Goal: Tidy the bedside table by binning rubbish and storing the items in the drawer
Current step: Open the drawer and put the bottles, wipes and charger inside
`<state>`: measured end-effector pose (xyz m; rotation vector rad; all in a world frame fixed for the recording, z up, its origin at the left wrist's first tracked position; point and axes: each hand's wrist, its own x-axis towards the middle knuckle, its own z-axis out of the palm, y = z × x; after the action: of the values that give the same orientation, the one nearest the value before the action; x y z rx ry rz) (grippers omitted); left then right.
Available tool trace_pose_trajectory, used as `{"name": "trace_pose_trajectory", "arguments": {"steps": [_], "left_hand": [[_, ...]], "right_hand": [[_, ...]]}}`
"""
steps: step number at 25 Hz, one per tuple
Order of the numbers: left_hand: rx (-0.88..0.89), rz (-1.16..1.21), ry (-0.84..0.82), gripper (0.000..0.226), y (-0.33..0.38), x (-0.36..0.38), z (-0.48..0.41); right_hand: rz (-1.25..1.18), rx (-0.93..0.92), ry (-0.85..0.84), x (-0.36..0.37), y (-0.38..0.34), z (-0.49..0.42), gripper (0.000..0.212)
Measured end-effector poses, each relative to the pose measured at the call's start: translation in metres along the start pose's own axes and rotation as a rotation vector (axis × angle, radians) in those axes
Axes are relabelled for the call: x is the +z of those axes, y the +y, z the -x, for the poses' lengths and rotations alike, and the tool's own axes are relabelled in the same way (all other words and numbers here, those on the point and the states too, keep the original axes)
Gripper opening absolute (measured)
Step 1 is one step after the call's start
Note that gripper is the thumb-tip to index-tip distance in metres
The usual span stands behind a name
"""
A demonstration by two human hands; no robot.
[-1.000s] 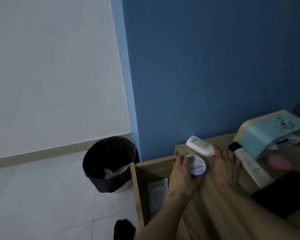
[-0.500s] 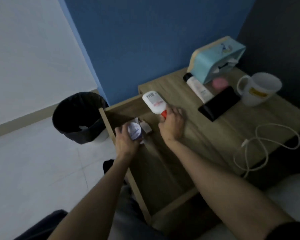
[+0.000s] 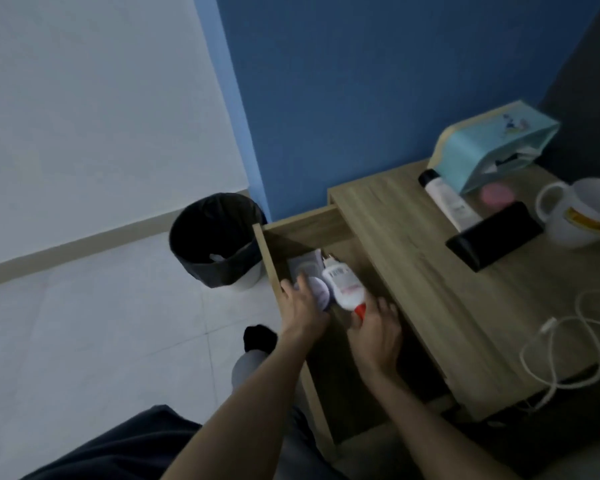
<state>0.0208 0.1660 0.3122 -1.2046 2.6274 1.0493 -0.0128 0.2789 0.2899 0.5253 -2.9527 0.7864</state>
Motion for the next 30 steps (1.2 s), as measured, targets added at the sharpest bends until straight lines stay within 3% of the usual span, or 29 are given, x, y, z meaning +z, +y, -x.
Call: {"name": "trace_pose_trajectory", "arguments": {"steps": [5,8,13,19,22,25,27,30], "left_hand": [[-0.001,-0.232,-0.099,0.082,0.003,0.016,-0.006],[-0.027,-0.293,-0.122,0.075,0.001,0.028,-0.013],[-0.157,-0.252,-0.224,0.067,-0.003,0.045,-0.025],[-0.180,-0.219,-0.259,0.071,-0.009,0.055,-0.030],[-0.152,-0.128,-0.199,0.073,-0.009,0.053,-0.025],[-0.065,-0.147,-0.113,0.079,-0.003,0.034,-0.018],[0.004,-0.175,0.051,0.080,0.006,0.016,-0.019],[0.104,-0.035,0.198,0.072,0.041,-0.001,-0.021]], "right_hand": [[-0.052,0.236,-0.123,0.025,0.017,0.001,0.035],[-0.071,0.344,-0.195,0.041,0.026,0.001,0.039],[-0.148,0.348,-0.279,0.059,0.029,-0.004,0.044],[-0.142,0.349,-0.410,0.070,0.032,-0.004,0.046],[0.021,0.279,-0.457,0.058,0.020,-0.012,0.051],[-0.131,0.098,-0.422,0.025,-0.006,-0.026,0.056],[-0.229,-0.014,-0.392,-0.004,-0.020,-0.036,0.060],[-0.404,-0.082,-0.147,-0.048,-0.019,-0.052,0.046]]}}
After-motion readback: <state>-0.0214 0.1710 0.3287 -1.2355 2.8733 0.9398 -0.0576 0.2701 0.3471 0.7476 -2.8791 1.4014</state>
